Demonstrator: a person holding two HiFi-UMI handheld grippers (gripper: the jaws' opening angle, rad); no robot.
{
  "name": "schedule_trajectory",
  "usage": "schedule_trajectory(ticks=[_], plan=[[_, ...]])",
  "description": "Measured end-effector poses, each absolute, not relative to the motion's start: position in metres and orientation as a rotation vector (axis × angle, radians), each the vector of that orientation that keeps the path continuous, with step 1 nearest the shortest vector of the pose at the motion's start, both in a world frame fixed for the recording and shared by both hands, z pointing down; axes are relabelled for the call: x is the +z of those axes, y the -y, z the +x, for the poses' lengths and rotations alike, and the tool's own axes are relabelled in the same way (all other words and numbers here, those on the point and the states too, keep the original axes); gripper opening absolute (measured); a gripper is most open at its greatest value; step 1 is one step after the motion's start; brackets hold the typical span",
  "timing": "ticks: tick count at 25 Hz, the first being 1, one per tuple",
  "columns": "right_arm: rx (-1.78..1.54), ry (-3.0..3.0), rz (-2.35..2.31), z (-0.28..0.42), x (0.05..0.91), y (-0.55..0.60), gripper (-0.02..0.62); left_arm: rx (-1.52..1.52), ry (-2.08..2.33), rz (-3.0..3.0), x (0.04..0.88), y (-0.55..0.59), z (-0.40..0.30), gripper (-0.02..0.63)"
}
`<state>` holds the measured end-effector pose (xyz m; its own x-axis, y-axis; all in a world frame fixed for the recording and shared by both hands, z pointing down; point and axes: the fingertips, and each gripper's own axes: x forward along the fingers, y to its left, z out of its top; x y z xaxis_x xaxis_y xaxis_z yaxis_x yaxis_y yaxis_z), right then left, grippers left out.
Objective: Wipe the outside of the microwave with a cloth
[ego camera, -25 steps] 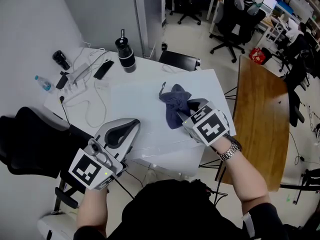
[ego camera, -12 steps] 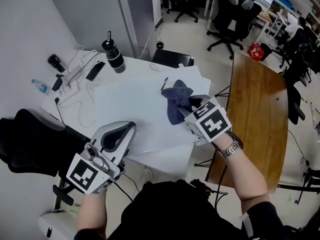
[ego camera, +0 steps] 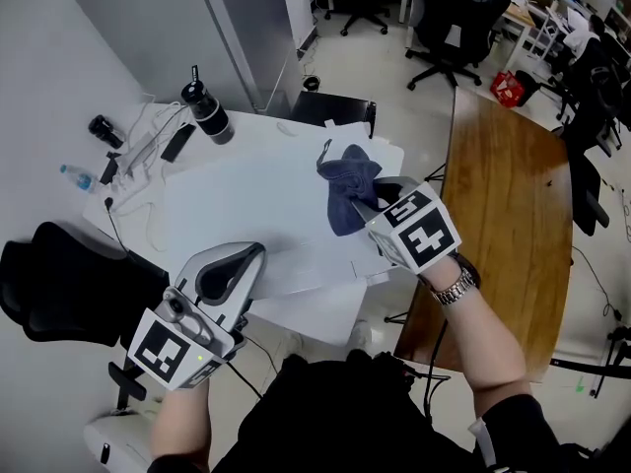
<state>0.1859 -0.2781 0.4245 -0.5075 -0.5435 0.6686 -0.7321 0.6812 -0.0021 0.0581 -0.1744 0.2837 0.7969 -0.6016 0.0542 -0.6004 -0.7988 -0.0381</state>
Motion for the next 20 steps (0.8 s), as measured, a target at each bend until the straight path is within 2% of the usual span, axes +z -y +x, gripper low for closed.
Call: schedule_trajectory(ticks=[20], plan=[[0.54, 2.373, 1.098, 0.273, 0.442, 0.29, 0.097, -0.168, -1.086, -2.987, 0.289, 0.175, 0.131, 0.005]])
